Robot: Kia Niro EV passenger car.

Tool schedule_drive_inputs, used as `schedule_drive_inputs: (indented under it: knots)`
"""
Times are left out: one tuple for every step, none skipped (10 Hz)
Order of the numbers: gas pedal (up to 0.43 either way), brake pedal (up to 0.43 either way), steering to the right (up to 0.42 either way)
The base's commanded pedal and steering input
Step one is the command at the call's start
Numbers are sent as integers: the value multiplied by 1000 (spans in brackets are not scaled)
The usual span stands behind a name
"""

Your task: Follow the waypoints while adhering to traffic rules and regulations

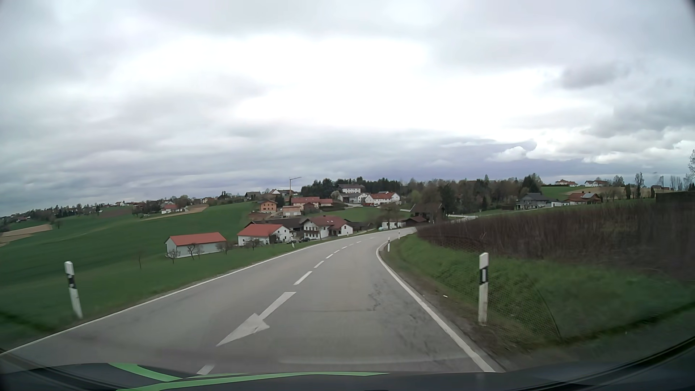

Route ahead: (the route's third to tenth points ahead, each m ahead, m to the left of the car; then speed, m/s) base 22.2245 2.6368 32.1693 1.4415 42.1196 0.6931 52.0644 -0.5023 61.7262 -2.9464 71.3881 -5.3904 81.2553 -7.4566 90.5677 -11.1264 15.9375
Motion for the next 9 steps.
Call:
schedule_drive_inputs:
  knots:
    - [0,0,3]
    - [0,0,4]
    - [0,0,7]
    - [0,0,9]
    - [0,0,10]
    - [0,0,10]
    - [0,0,11]
    - [0,0,12]
    - [0,0,12]
